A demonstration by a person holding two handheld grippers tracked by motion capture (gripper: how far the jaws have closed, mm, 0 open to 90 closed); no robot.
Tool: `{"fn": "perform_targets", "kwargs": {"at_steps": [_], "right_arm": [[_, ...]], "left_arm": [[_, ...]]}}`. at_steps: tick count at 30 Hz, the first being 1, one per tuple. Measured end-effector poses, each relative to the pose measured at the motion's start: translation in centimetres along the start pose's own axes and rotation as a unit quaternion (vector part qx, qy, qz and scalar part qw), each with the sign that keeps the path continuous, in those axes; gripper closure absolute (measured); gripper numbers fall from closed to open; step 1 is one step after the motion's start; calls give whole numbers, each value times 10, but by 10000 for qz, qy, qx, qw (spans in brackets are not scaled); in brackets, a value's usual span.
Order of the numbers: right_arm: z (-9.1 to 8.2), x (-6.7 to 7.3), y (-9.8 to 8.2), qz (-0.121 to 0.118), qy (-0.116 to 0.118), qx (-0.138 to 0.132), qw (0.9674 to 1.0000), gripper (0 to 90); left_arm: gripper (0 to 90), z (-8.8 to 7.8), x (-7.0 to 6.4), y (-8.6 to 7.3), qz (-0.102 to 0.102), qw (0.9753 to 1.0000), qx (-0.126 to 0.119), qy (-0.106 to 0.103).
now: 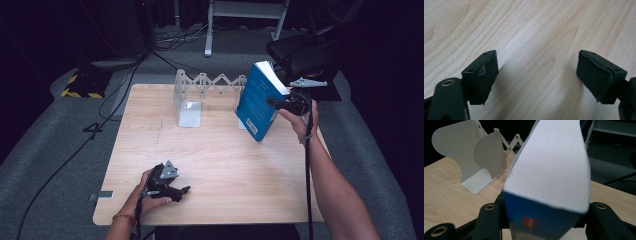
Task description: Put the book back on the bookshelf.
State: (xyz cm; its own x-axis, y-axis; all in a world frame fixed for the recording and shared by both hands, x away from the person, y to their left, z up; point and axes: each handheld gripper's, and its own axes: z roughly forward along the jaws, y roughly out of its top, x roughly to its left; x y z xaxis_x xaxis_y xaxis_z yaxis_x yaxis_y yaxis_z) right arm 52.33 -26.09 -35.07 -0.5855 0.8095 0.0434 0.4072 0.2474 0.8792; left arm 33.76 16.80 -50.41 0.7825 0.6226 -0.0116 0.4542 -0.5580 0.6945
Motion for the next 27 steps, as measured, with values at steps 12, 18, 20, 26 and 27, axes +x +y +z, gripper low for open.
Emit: {"fn": "perform_targets", "kwargs": {"at_steps": [12,18,20,26,27], "right_arm": [[16,8,-28,-141,-177,5,9997,575],[17,10,-28,-160,-186,-46,9997,593],[17,10,-29,-124,-201,-81,9997,591],[14,7,-32,-18,-148,-38,9999,550],[14,7,-33,-38,-115,-21,9999,537]], "left_arm": [[182,0,0,0,-6,10000,1,-16],[175,1,0,1,-2,10000,5,-10],[174,1,0,1,-13,10000,4,-15],[175,1,0,1,-13,10000,4,-15],[175,1,0,1,-13,10000,3,-14]]}}
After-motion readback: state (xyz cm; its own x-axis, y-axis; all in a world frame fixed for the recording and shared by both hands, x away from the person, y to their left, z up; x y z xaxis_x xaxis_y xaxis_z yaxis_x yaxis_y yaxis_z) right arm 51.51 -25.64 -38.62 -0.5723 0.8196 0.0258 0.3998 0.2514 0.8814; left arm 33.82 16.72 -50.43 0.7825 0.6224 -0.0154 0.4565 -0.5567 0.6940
